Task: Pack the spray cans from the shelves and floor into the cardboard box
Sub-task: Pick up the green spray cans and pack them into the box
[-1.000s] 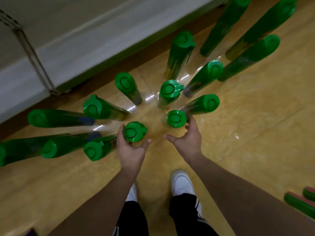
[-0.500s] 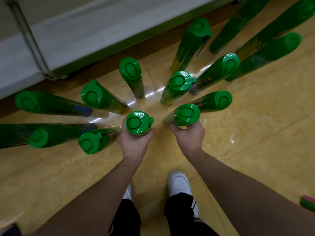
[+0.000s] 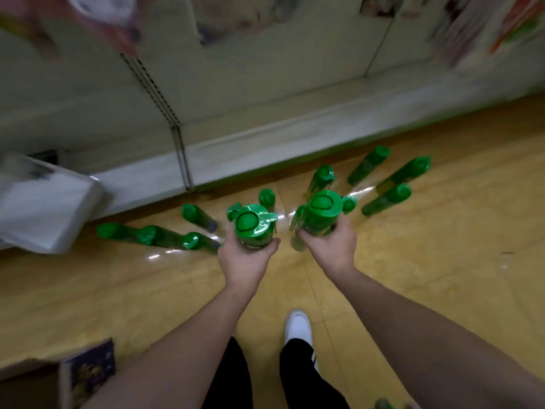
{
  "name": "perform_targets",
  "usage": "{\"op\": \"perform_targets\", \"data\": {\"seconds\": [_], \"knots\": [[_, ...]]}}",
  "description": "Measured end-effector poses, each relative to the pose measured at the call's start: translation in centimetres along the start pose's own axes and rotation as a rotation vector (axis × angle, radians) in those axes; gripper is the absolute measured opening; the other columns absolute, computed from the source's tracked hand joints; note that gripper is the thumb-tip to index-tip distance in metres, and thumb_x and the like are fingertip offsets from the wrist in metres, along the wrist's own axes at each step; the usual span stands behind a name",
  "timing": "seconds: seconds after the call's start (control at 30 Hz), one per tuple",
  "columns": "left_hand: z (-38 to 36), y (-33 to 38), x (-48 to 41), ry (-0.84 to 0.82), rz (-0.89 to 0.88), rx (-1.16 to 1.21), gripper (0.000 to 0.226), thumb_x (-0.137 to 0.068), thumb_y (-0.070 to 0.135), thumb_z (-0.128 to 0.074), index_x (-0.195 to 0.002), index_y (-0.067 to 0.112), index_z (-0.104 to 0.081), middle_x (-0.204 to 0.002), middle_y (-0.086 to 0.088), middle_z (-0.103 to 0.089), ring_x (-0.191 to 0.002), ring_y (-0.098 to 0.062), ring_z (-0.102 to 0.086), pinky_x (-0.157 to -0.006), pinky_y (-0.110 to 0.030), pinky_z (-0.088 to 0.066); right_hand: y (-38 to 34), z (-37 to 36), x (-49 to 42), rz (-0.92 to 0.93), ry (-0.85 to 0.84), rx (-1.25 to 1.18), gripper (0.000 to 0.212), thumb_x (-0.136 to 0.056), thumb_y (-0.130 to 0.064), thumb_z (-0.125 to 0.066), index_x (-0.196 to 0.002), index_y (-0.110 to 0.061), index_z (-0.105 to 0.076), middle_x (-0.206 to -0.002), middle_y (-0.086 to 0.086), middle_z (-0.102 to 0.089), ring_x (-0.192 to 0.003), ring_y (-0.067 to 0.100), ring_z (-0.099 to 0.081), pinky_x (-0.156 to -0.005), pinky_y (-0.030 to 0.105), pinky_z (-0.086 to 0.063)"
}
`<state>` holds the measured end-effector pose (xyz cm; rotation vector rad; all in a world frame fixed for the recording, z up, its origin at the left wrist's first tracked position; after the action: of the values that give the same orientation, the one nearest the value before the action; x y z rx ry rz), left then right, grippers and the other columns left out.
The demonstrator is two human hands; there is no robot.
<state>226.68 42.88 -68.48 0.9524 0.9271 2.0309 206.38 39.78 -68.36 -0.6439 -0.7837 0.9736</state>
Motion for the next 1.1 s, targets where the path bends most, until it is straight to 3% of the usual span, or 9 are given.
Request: {"op": "perform_targets", "data": {"seconds": [0.1, 0.27, 0.4, 0.53, 0.6, 0.8, 1.1], "knots": [[5.9, 5.9, 2.7, 0.067, -0.016, 0.031, 0.069, -0.053, 0.037, -0.095, -0.114, 0.025, -0.066, -0.107, 0.005, -0.073, -0.104, -0.015, -0.067, -0.093, -0.033, -0.054, -7.6, 3.1, 2.3, 0.065, -0.069, -0.044, 0.062, -0.057, -0.043, -0.090, -0.108, -0.031, -0.058, -0.104, -0.003, -0.068, -0.103, 0.020, -0.064, -0.090, 0.036, -0.054], [17.4, 13.9, 6.2, 0.183, -0.049, 0.046, 0.078, -0.048, 0.051, -0.092, -0.118, 0.032, -0.064, -0.109, 0.008, -0.073, -0.106, -0.016, -0.067, -0.095, -0.034, -0.054, -20.6, 5.6, 8.7, 0.214, -0.163, -0.056, 0.053, -0.065, -0.032, -0.090, -0.108, -0.026, -0.060, -0.096, -0.006, -0.069, -0.093, 0.018, -0.066, -0.083, 0.036, -0.057], [27.9, 18.0, 8.5, 0.269, -0.117, 0.073, 0.072, -0.051, 0.051, -0.092, -0.115, 0.036, -0.061, -0.110, 0.010, -0.072, -0.108, -0.015, -0.065, -0.096, -0.035, -0.053, -29.9, 5.1, 15.2, 0.345, -0.251, -0.106, 0.058, -0.069, -0.031, -0.091, -0.117, -0.026, -0.059, -0.100, -0.011, -0.064, -0.098, 0.013, -0.063, -0.083, 0.024, -0.049], [39.3, 20.3, 11.6, 0.376, -0.219, -0.001, 0.063, -0.056, 0.056, -0.089, -0.107, 0.037, -0.058, -0.108, 0.009, -0.073, -0.104, -0.014, -0.065, -0.080, -0.024, -0.046, -37.8, 3.1, 22.8, 0.495, -0.283, -0.135, 0.055, -0.064, -0.038, -0.091, -0.108, -0.028, -0.061, -0.099, -0.008, -0.071, -0.097, 0.014, -0.068, -0.086, 0.033, -0.058], [44.9, 20.1, 13.1, 0.433, -0.252, 0.001, 0.062, -0.056, 0.058, -0.088, -0.107, 0.037, -0.058, -0.108, 0.011, -0.073, -0.105, -0.014, -0.066, -0.083, -0.026, -0.050, -41.4, 1.5, 26.7, 0.567, -0.305, -0.155, 0.056, -0.062, -0.040, -0.091, -0.108, -0.026, -0.063, -0.101, -0.006, -0.072, -0.096, 0.015, -0.069, -0.088, 0.040, -0.059], [59.8, 16.4, 16.8, 0.586, -0.294, 0.033, 0.064, -0.060, 0.059, -0.087, -0.111, 0.039, -0.056, -0.113, 0.013, -0.069, -0.104, -0.007, -0.061, -0.091, -0.030, -0.053, -49.8, -4.8, 38.3, 0.735, -0.415, -0.207, 0.056, -0.065, -0.038, -0.092, -0.109, -0.021, -0.063, -0.104, -0.004, -0.072, -0.097, 0.016, -0.068, -0.089, 0.042, -0.060], [76.4, 5.7, 23.2, 0.954, -0.068, 0.049, 0.070, -0.059, 0.068, -0.082, -0.112, 0.029, -0.058, -0.108, 0.008, -0.068, -0.103, -0.015, -0.065, -0.088, -0.033, -0.056, -55.6, -17.9, 54.0, 0.936, -0.727, -0.116, 0.058, -0.071, -0.038, -0.090, -0.117, -0.021, -0.059, -0.107, -0.007, -0.066, -0.102, 0.015, -0.064, -0.090, 0.034, -0.057]]}}
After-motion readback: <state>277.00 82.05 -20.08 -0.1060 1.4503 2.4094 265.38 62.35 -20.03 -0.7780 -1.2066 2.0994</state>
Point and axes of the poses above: each hand's wrist, its own x-axis away from the middle knuckle, its own z-axis out of the back of the hand, y = z × x, the point moved 4 cm from there along -x, towards the middle knuckle
